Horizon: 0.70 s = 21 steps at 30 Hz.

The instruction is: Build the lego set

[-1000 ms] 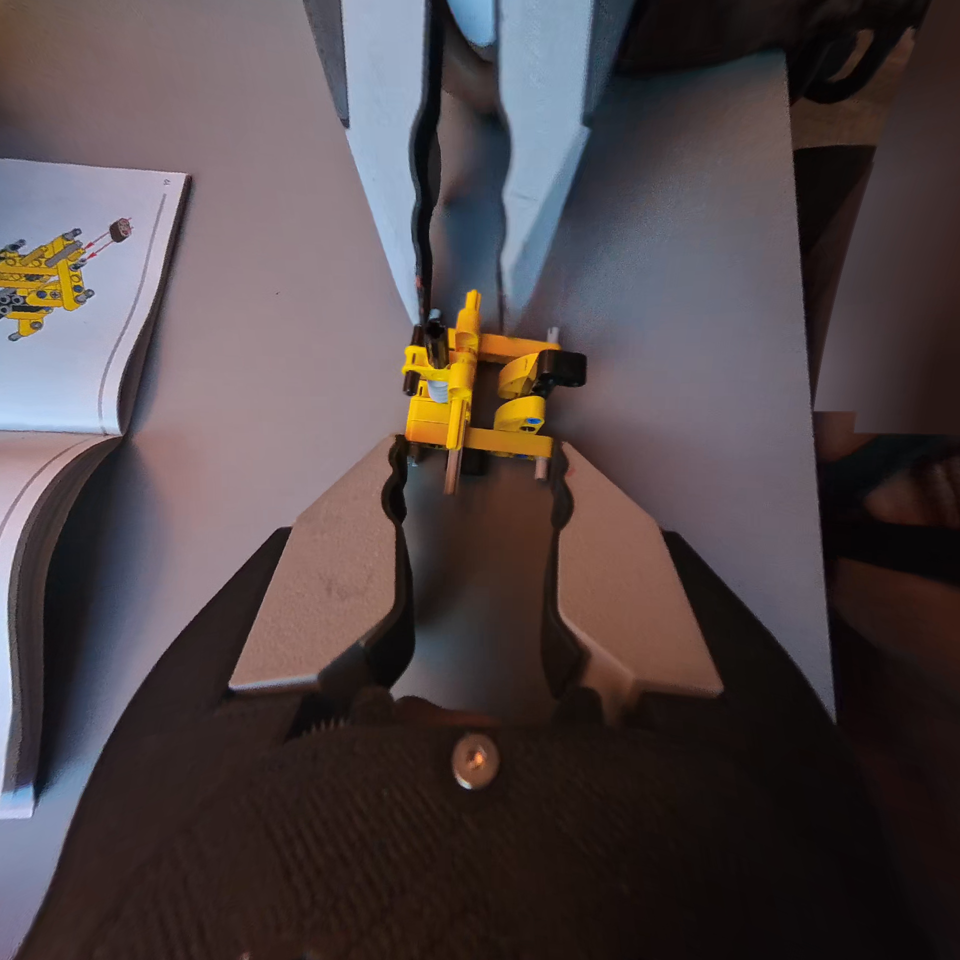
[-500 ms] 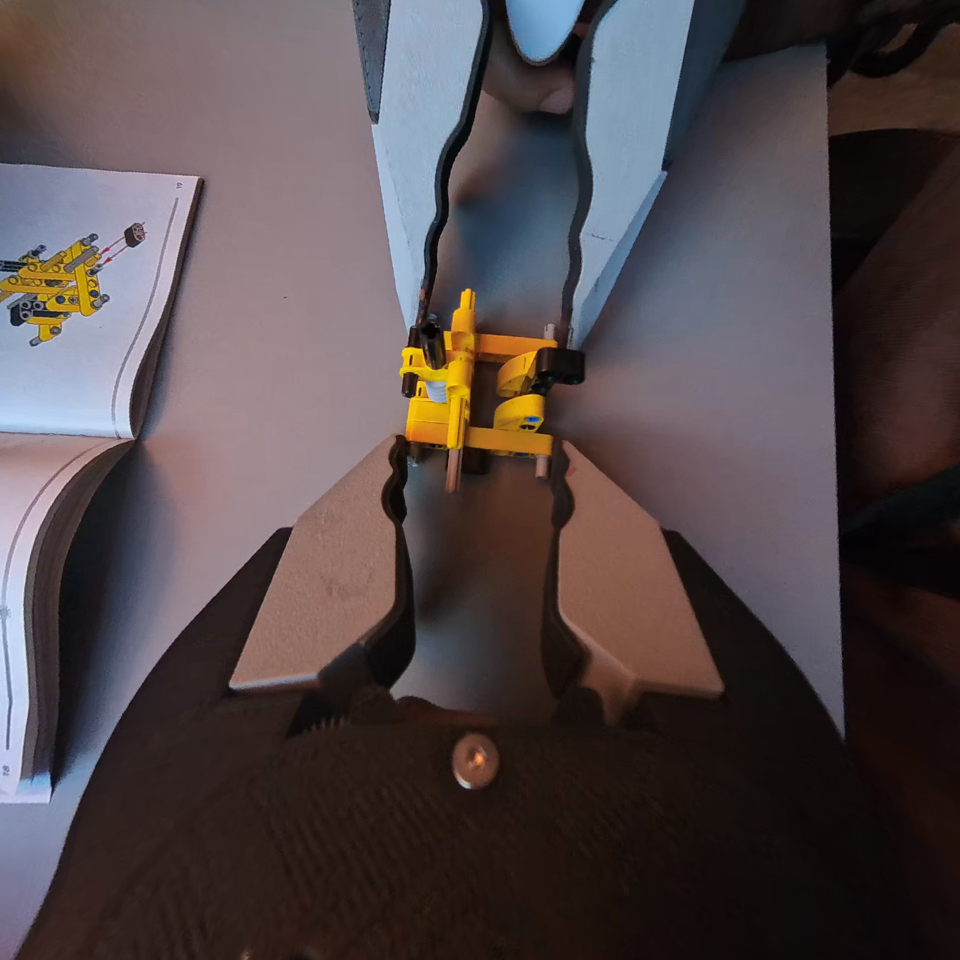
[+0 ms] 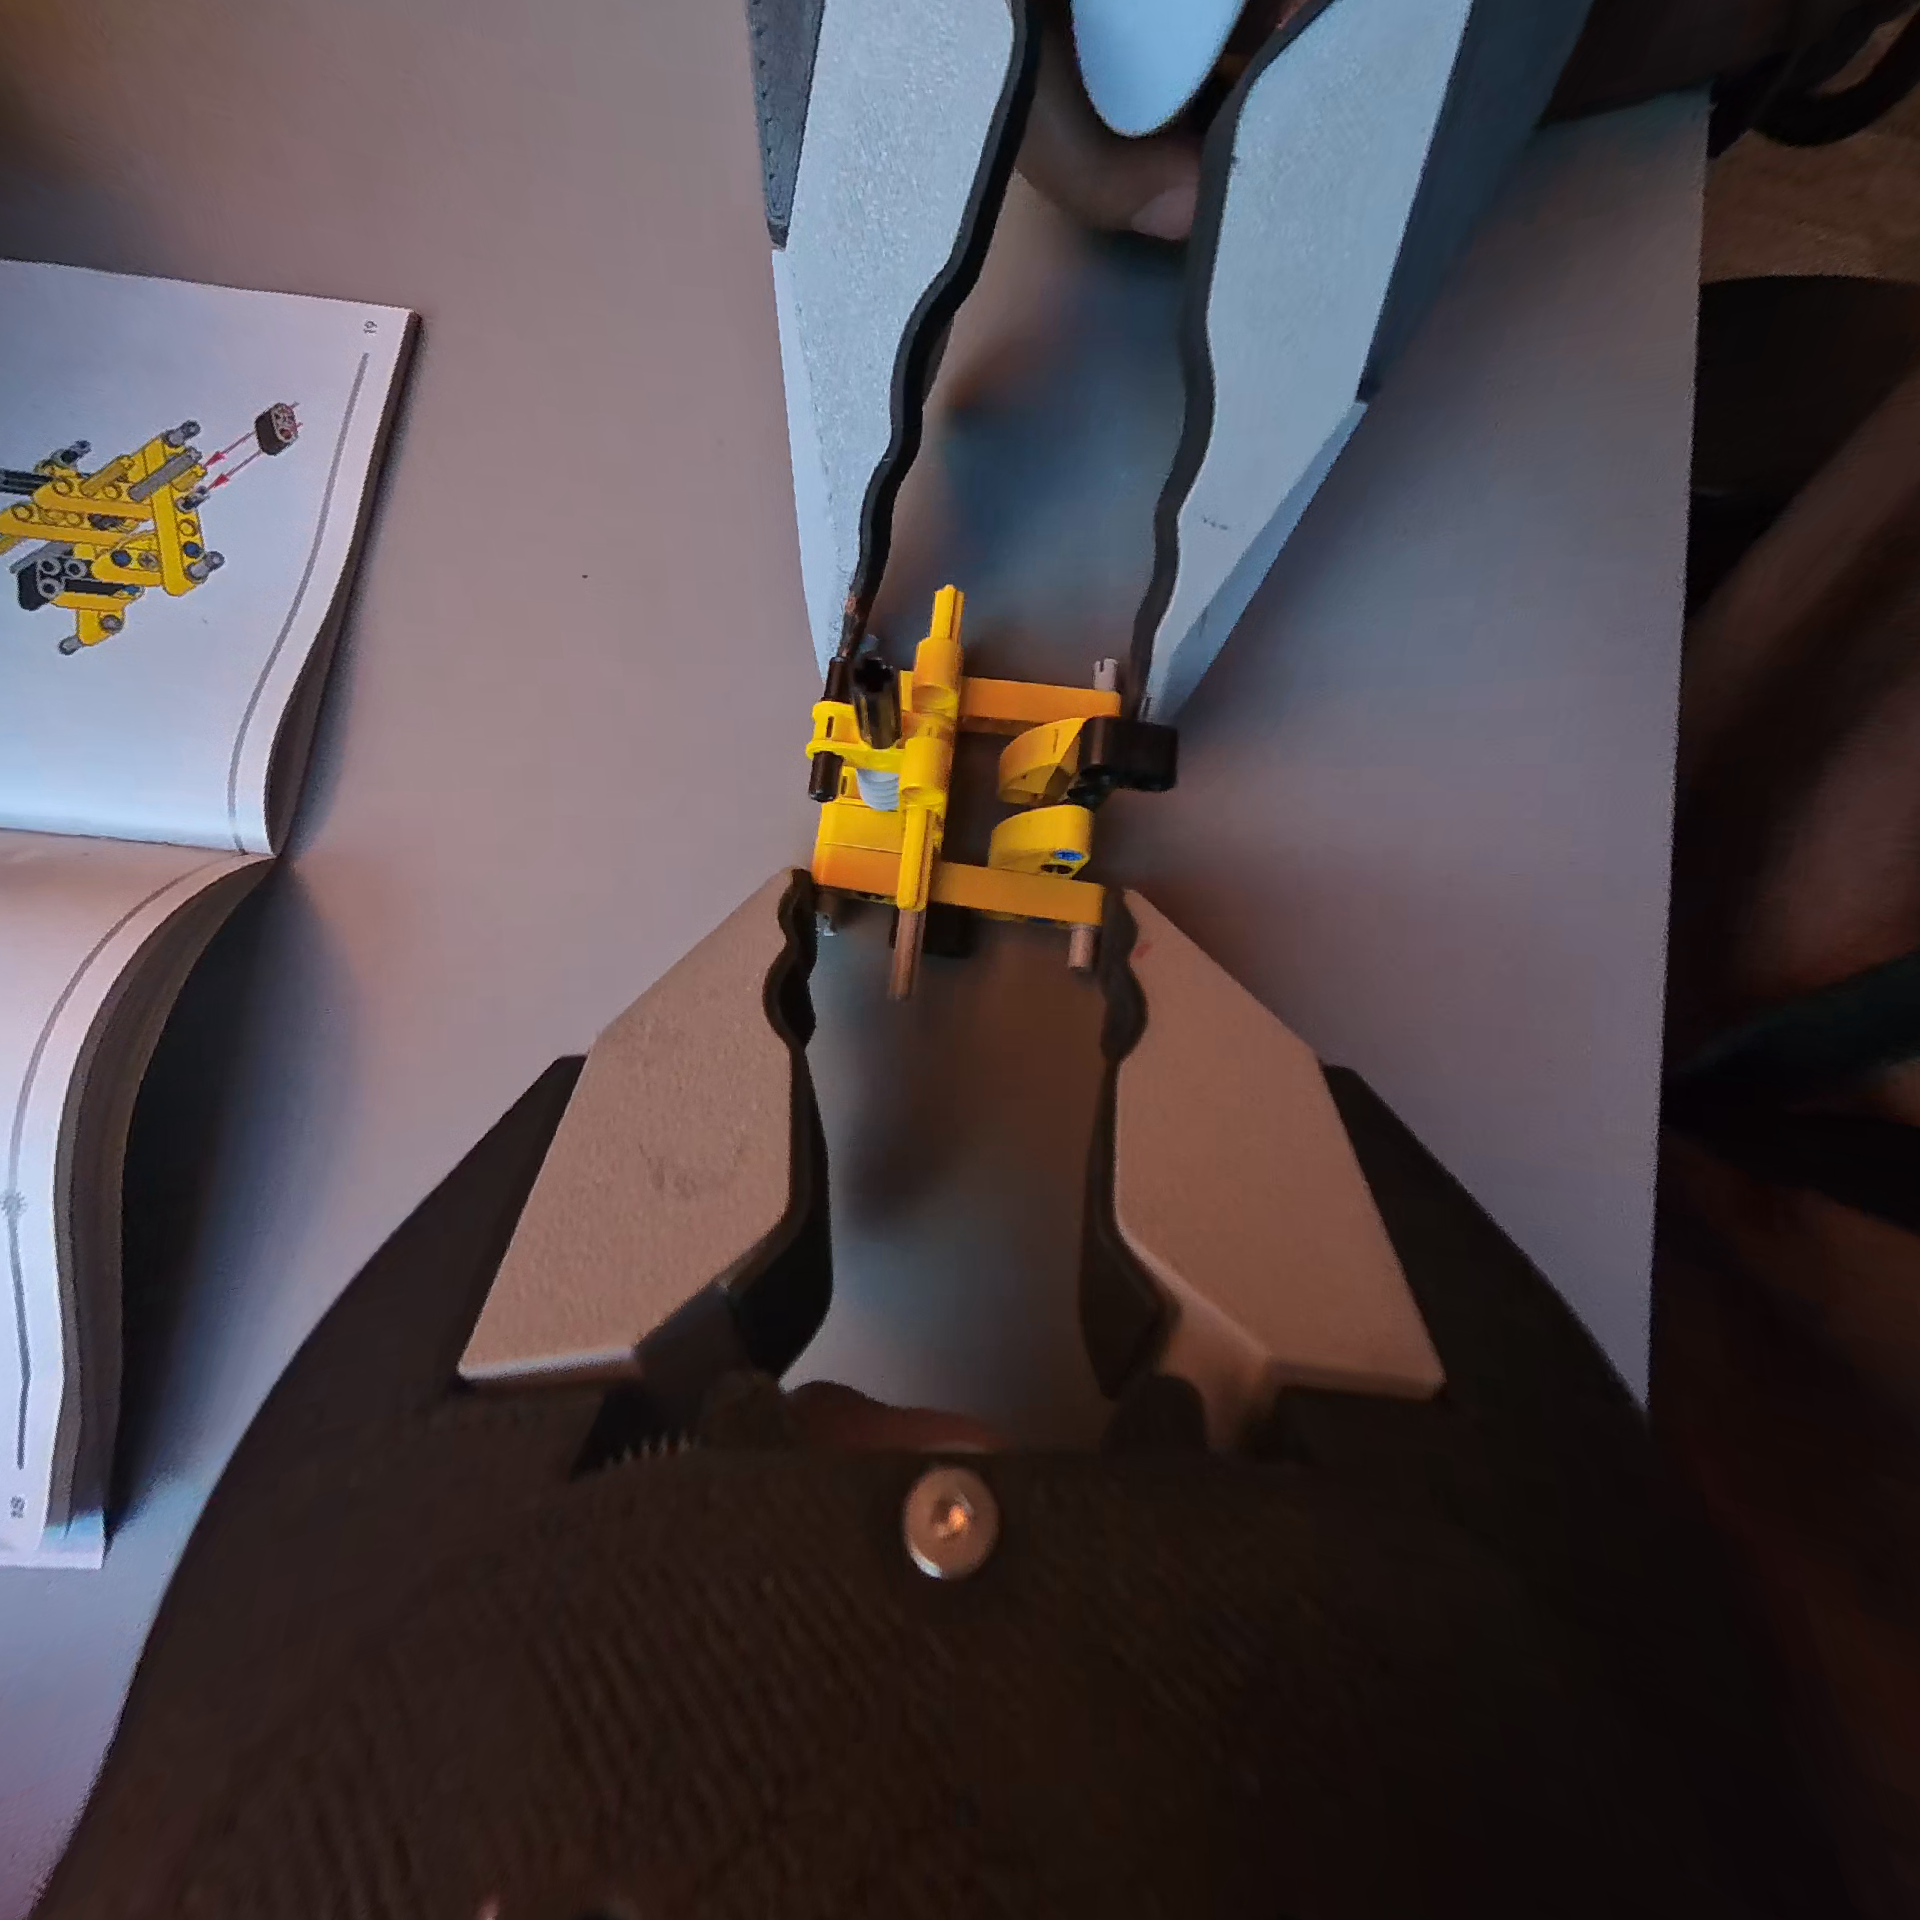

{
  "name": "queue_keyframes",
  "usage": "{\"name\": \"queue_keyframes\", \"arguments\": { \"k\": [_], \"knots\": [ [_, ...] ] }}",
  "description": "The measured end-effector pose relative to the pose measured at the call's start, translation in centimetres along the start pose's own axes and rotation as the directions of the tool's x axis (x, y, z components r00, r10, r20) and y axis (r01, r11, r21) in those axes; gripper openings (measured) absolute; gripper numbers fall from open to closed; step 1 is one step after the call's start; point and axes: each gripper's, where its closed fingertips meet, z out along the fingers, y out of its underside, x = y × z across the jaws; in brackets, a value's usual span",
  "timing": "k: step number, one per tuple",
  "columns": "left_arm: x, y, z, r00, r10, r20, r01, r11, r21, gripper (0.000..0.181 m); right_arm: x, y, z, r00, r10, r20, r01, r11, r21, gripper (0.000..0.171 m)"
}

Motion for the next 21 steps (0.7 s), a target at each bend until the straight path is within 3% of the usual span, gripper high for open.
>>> {"name": "queue_keyframes", "arguments": {
  "k": [1,2,7,13,21],
  "knots": [
    [-0.1,0.0,0.0,1.000,-0.009,0.004,0.009,1.000,0.002,0.052,0.2,-0.1,0.1,1.000,0.013,-0.018,-0.013,1.000,0.002,0.052],
    [0.0,-0.2,0.0,1.000,-0.021,0.005,0.021,1.000,0.011,0.052,0.5,-0.2,0.2,0.998,0.030,-0.049,-0.029,1.000,0.005,0.045],
    [0.2,-0.4,0.3,1.000,-0.022,0.004,0.022,0.999,0.041,0.053,0.5,0.1,-0.2,0.999,0.003,-0.038,-0.003,1.000,0.009,0.046],
    [0.3,-0.2,0.2,1.000,0.010,0.004,-0.011,0.999,0.042,0.053,0.3,1.0,-1.2,0.999,-0.035,0.023,0.034,0.999,0.007,0.059],
    [0.3,-0.2,0.3,1.000,0.013,0.011,-0.014,0.999,0.042,0.053,0.2,0.9,-1.5,0.996,0.026,0.084,-0.028,0.999,0.025,0.046]
  ]
}}
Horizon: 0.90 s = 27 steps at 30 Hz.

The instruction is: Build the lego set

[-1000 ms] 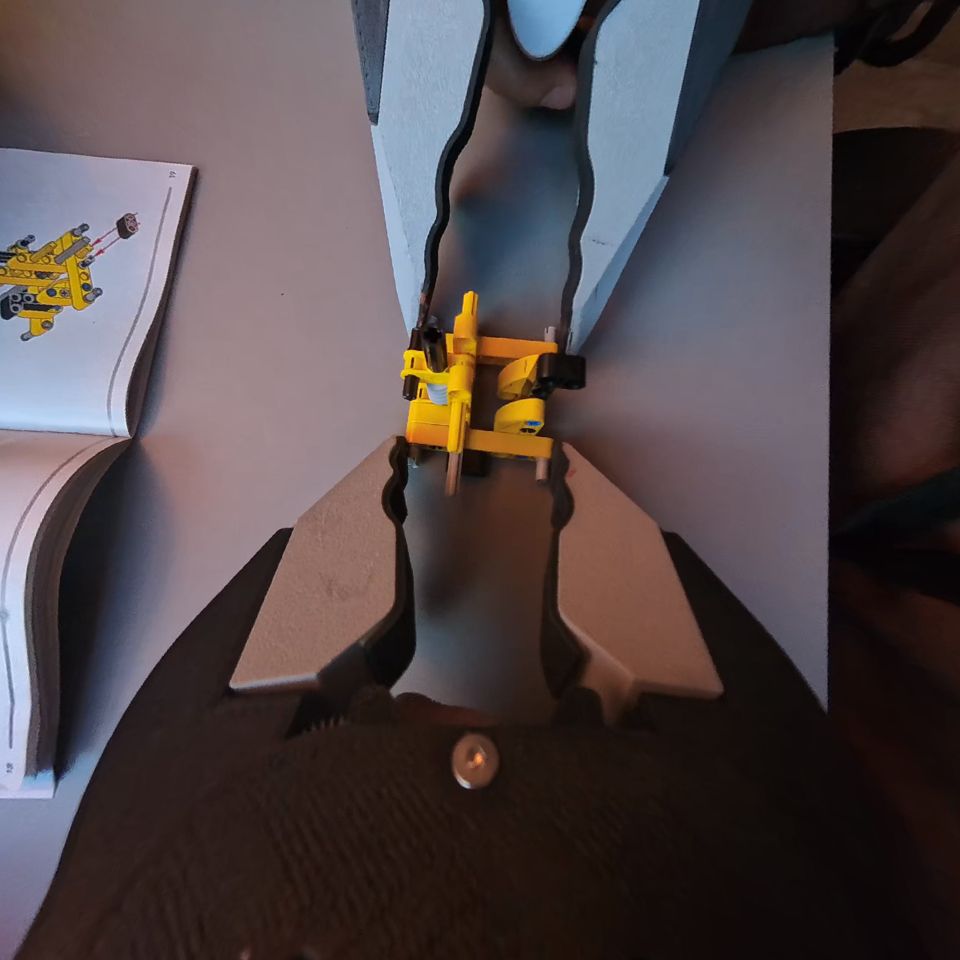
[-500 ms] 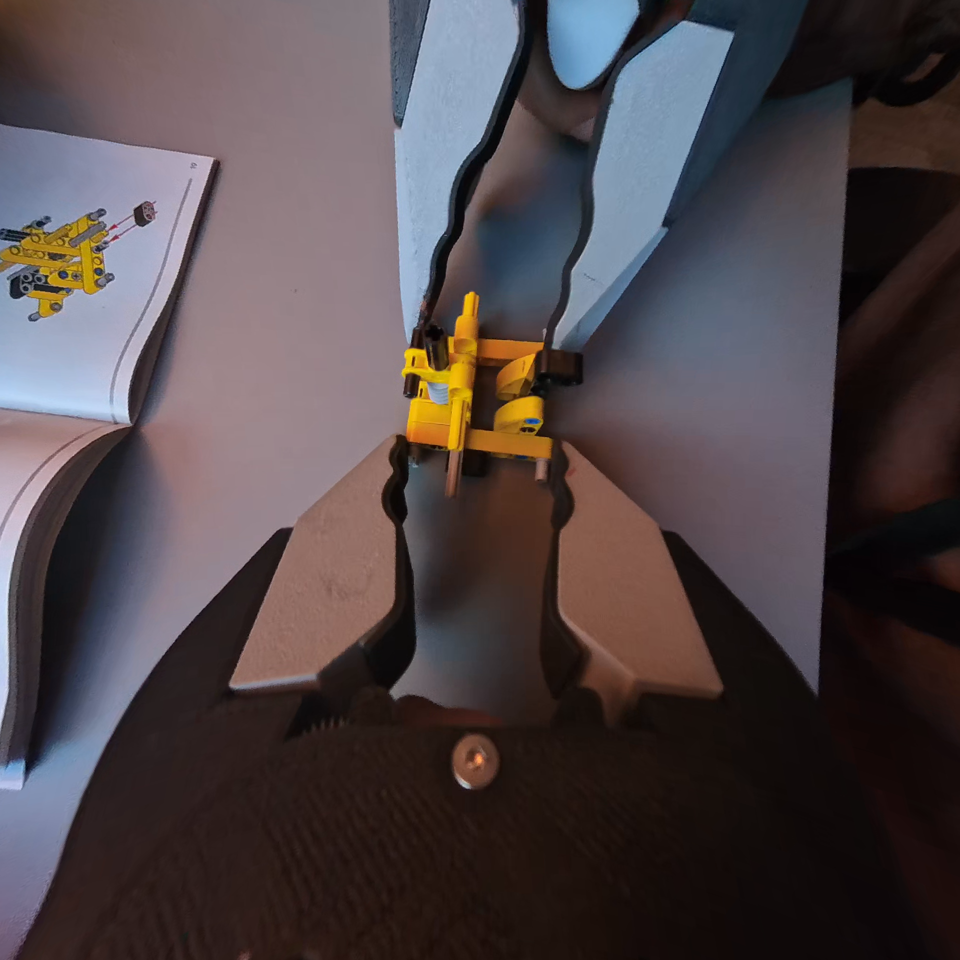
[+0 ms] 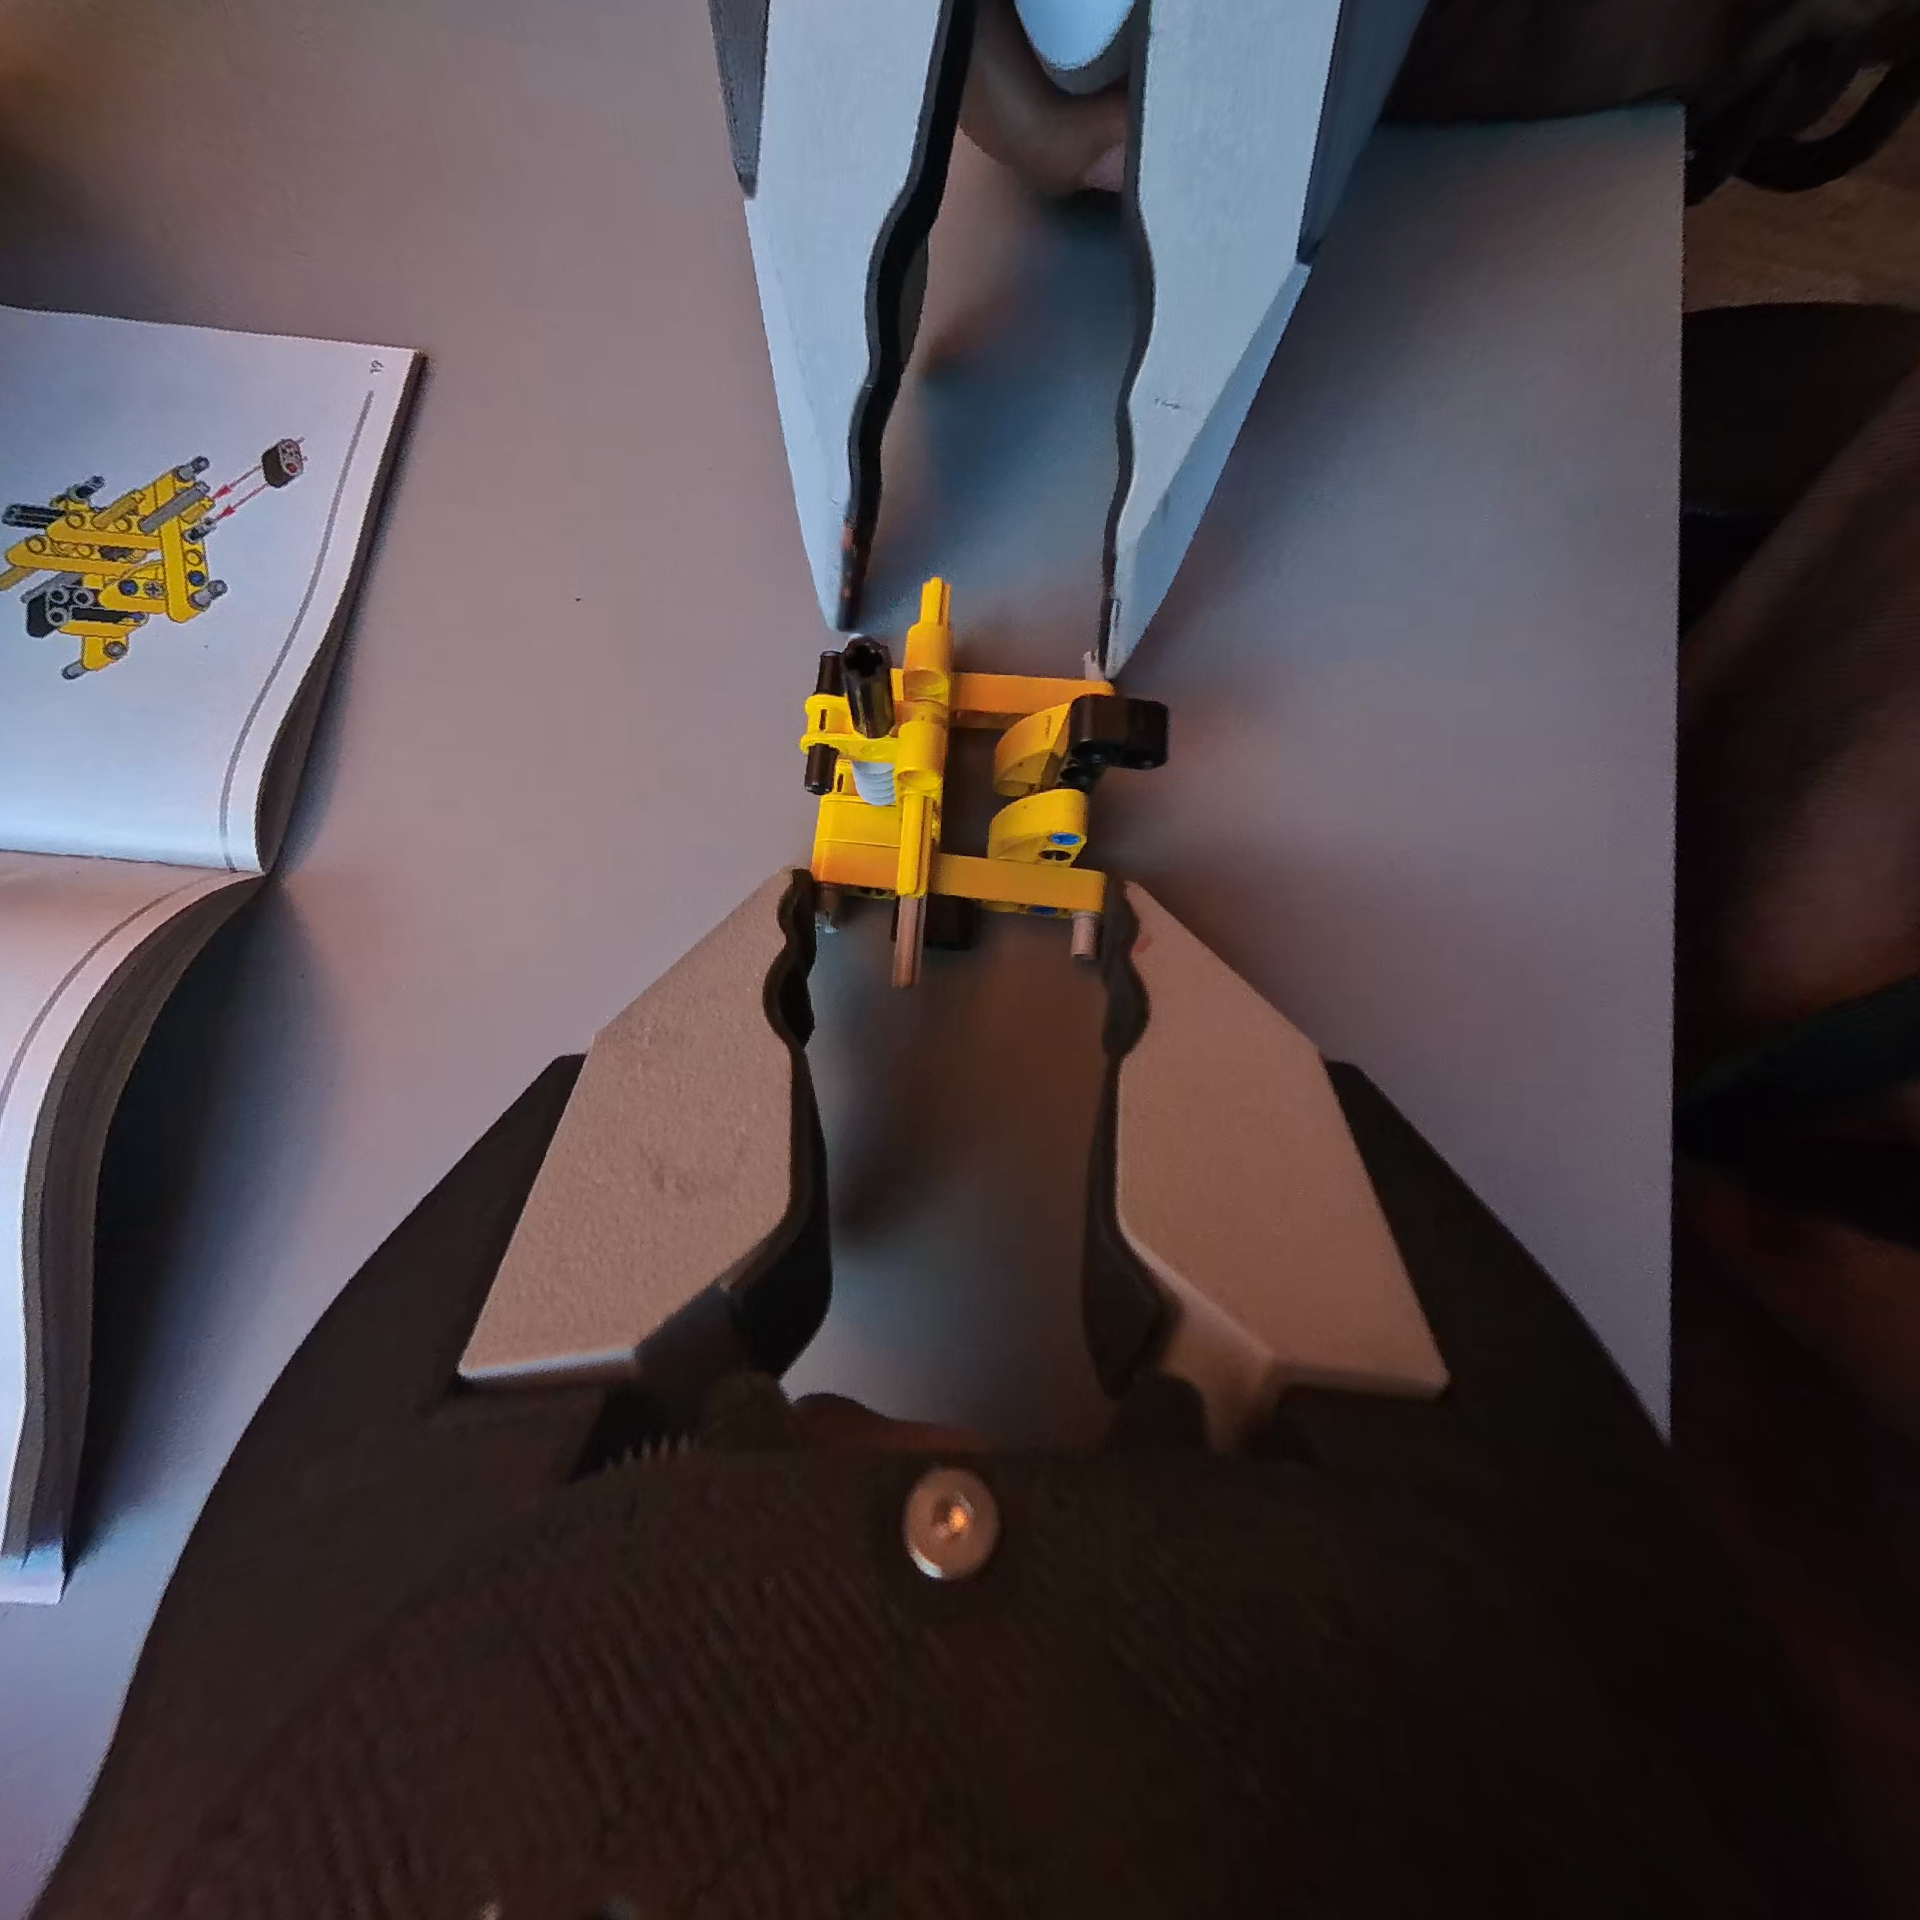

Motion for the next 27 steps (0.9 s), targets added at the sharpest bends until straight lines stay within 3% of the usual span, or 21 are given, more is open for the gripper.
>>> {"name": "queue_keyframes", "arguments": {
  "k": [3,5,9,11,15,19,27],
  "knots": [
    [0.0,0.0,0.0,1.000,0.002,0.003,-0.002,1.000,-0.002,0.053,-0.2,-0.1,0.1,1.000,0.009,0.012,-0.009,1.000,0.001,0.041],
    [0.2,-0.1,0.1,1.000,-0.005,-0.011,0.005,1.000,0.008,0.053,0.9,0.0,0.1,0.997,0.021,-0.071,-0.022,1.000,-0.006,0.012],
    [0.3,-0.2,0.2,1.000,-0.001,-0.007,0.001,1.000,0.011,0.053,1.1,0.2,0.0,0.989,-0.076,-0.129,0.073,0.997,-0.025,0.013],
    [0.3,-0.1,0.2,1.000,0.007,-0.004,-0.007,1.000,0.009,0.053,1.2,0.6,-0.5,0.992,-0.060,-0.114,0.055,0.998,-0.040,0.033],
    [0.3,-0.2,0.2,1.000,0.004,-0.004,-0.004,1.000,0.012,0.053,0.6,1.1,-0.9,0.997,-0.046,-0.068,0.043,0.998,-0.044,0.026],
    [0.3,-0.2,0.1,1.000,-0.006,-0.006,0.006,1.000,0.016,0.053,0.2,1.6,-1.4,0.993,-0.096,-0.071,0.089,0.992,-0.090,0.000],
    [0.1,-0.2,0.2,1.000,-0.005,0.000,0.005,1.000,0.016,0.053,-1.6,0.6,-0.1,0.992,-0.130,-0.007,0.130,0.991,-0.020,0.000]
  ]
}}
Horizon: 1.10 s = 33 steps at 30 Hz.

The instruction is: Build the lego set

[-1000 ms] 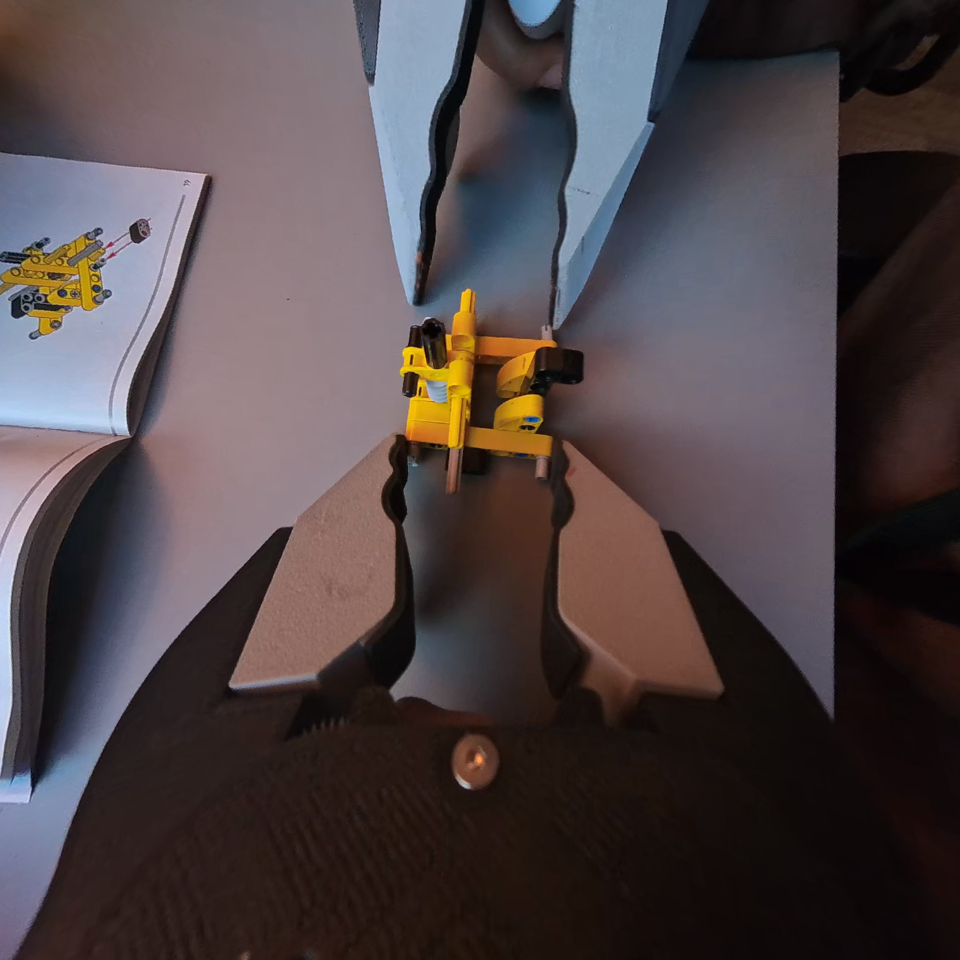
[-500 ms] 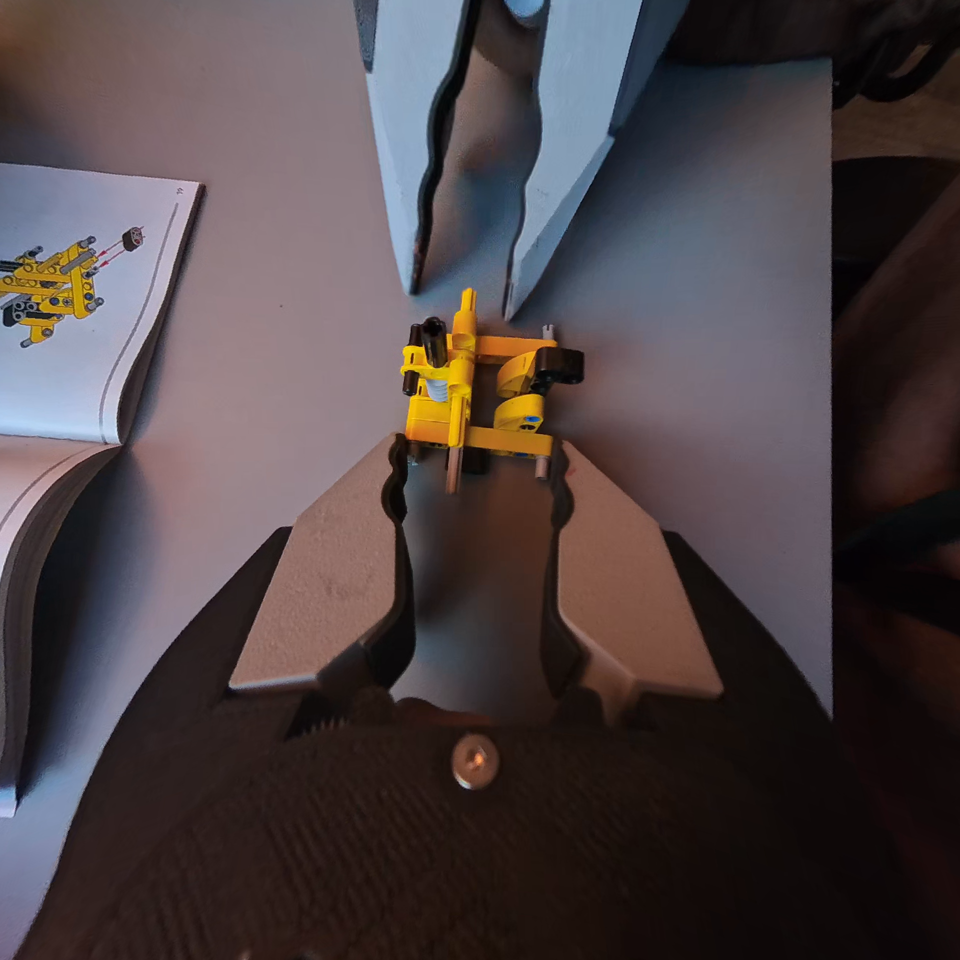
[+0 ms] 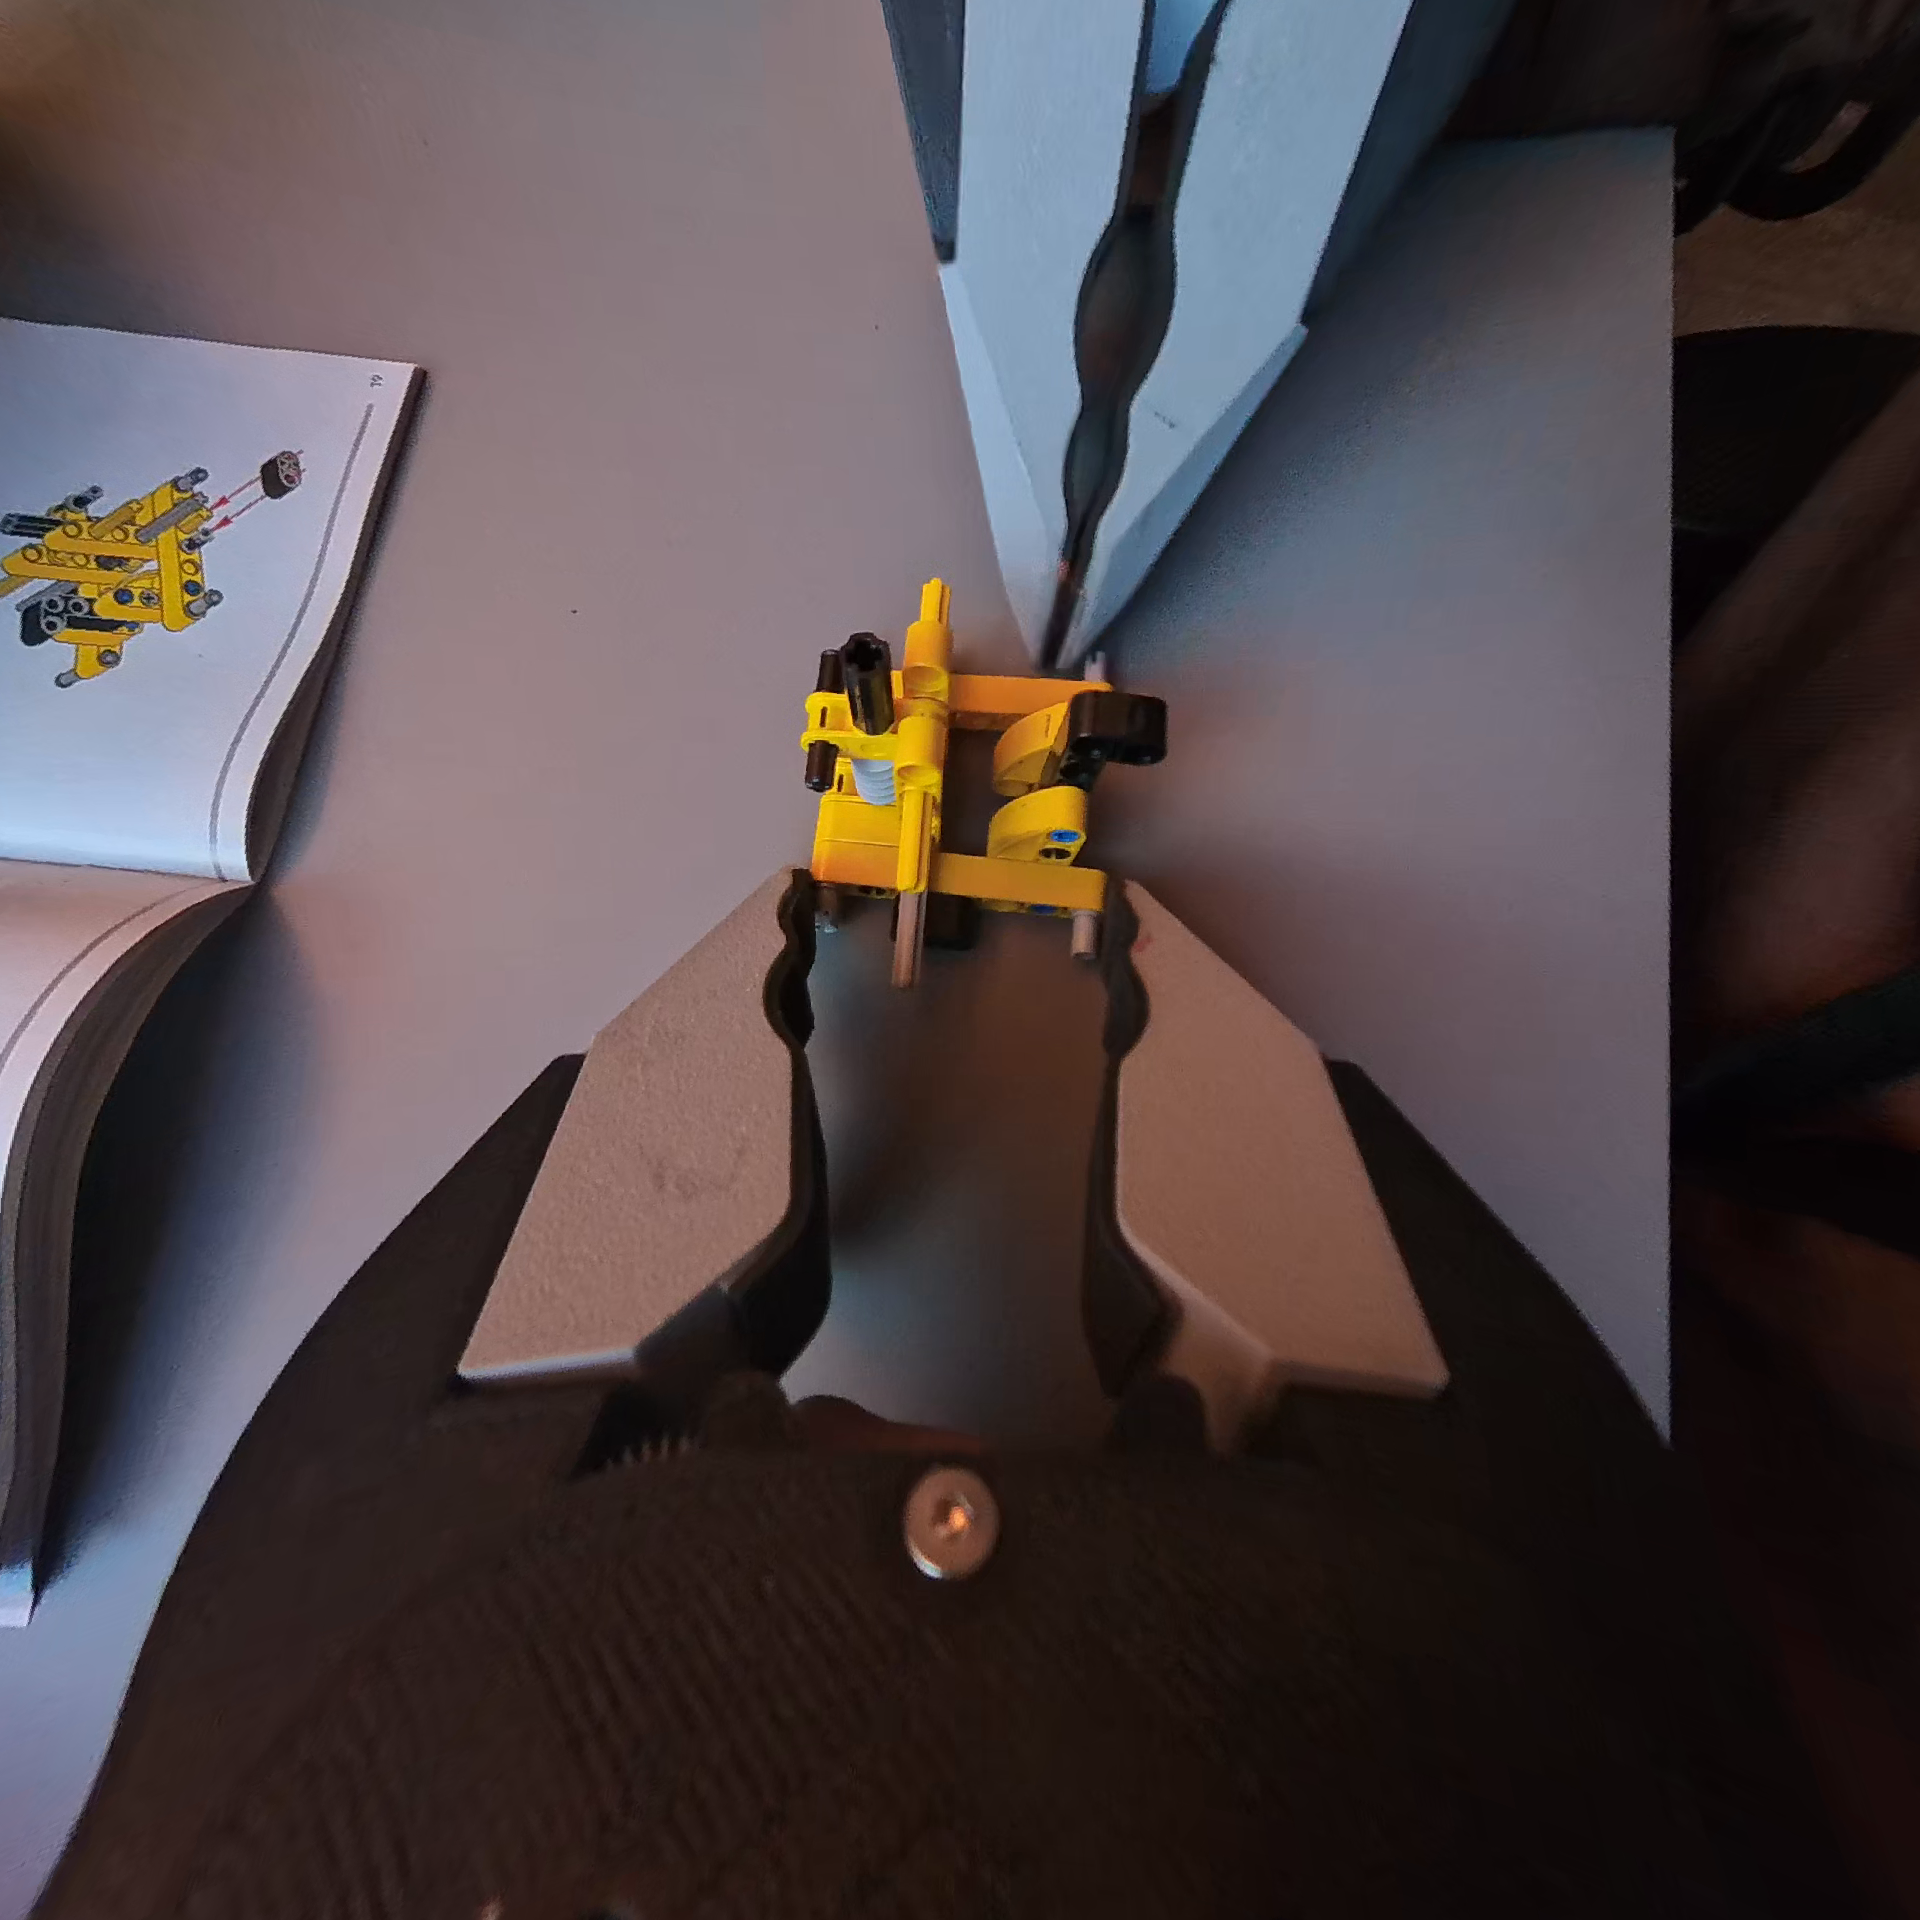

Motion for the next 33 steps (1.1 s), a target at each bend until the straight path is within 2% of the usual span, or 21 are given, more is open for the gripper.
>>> {"name": "queue_keyframes", "arguments": {
  "k": [9,15,23,30,33],
  "knots": [
    [0.1,-0.2,0.1,1.000,-0.011,-0.020,0.011,1.000,0.003,0.053,-0.2,-0.2,0.2,1.000,-0.011,0.002,0.011,1.000,-0.001,0.000],
    [0.1,-0.2,0.2,1.000,-0.015,-0.012,0.015,1.000,-0.003,0.052,-0.2,-0.3,0.2,0.998,0.047,0.035,-0.047,0.999,-0.010,0.000],
    [0.1,-0.3,0.4,1.000,-0.022,0.003,0.022,1.000,-0.002,0.052,-0.6,-0.7,0.6,1.000,0.017,0.001,-0.017,1.000,-0.015,0.000],
    [0.1,-0.4,0.3,0.999,-0.027,-0.021,0.027,1.000,0.010,0.053,-0.6,-0.6,0.5,0.991,0.101,0.092,-0.101,0.995,0.000,0.000],
    [0.3,-0.4,0.3,0.999,-0.030,-0.043,0.030,0.999,0.013,0.054,0.4,-0.1,-0.4,0.994,0.101,0.042,-0.101,0.995,0.011,0.000]
  ]
}}
